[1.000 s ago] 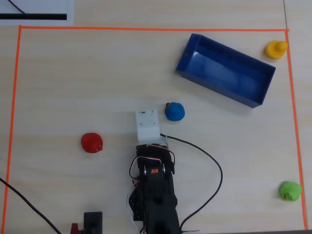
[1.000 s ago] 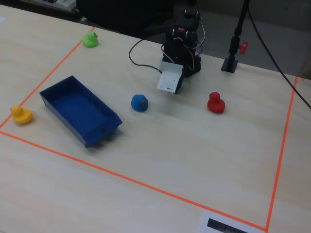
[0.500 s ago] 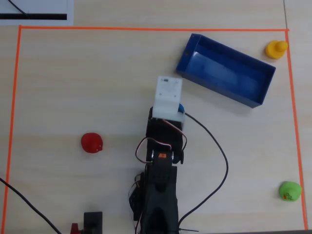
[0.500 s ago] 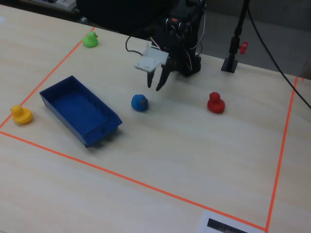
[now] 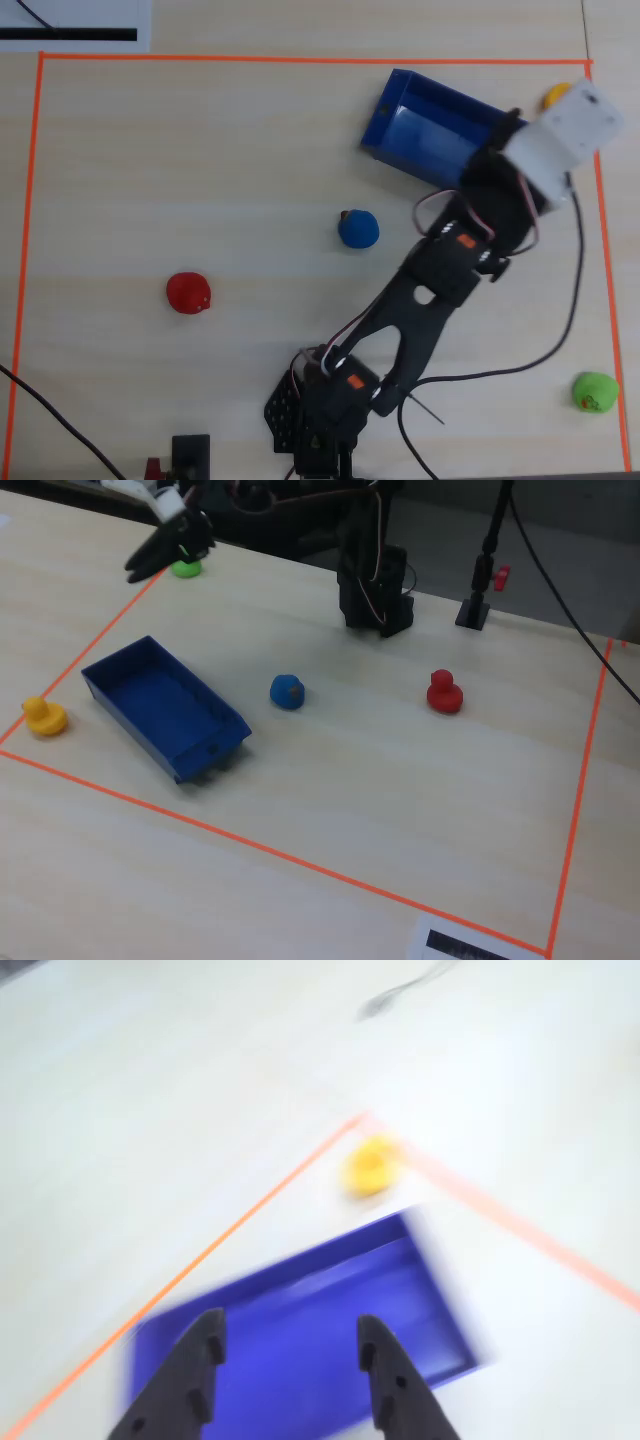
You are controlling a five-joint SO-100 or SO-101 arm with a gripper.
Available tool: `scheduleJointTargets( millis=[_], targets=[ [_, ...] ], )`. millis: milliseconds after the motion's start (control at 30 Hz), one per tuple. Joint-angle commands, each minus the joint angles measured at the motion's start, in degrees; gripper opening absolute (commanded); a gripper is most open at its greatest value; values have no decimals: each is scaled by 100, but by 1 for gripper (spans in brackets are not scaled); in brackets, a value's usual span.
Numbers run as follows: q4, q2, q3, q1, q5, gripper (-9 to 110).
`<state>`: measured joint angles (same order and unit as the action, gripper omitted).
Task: Grasp green duck and put it into box.
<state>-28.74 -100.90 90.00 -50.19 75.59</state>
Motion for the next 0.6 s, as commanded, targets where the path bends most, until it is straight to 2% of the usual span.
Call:
scheduleJointTargets(
  millis=[0, 133, 300, 433, 567],
  targets=[
    [-299, 1371, -2391, -1582, -79, 21],
    [-316, 2065, -2979, -2804, -35, 25],
    [-668, 2224, -2883, -3981, 290, 28],
    [-896, 1969, -2074, -4553, 457, 30],
    [-589, 1521, -686, -4887, 729, 33]
  ],
)
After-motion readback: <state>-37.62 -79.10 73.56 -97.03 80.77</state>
